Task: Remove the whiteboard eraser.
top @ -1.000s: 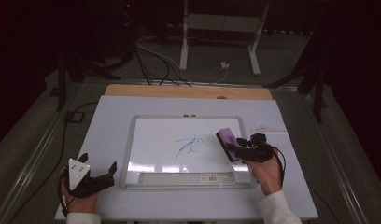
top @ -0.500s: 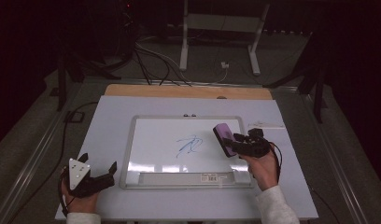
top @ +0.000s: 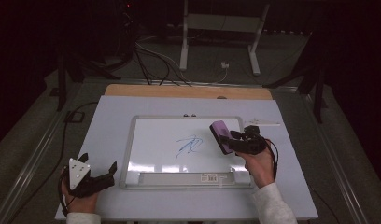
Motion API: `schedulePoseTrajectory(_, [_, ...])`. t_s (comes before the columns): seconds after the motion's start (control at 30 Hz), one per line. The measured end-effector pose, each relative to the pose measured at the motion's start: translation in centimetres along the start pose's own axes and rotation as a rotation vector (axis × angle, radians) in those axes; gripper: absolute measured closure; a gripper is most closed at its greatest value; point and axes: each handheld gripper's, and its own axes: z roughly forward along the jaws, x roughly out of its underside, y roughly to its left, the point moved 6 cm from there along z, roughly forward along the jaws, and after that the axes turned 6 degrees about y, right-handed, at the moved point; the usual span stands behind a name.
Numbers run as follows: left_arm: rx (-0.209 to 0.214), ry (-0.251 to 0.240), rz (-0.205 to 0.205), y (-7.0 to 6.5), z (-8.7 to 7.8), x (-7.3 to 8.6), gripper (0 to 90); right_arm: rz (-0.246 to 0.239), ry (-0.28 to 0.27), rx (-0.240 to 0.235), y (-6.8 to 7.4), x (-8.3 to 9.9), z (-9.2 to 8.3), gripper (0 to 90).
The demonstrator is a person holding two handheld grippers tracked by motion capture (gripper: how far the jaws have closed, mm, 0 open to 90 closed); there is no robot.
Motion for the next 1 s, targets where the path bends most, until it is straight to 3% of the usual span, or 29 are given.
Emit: schedulePoseTrajectory(1.0, [0.001, 0.002, 0.001, 0.0, 0.0, 0.0, 0.5, -0.058, 0.029, 0.049, 0.6, -1.2, 2.3, 40.7])
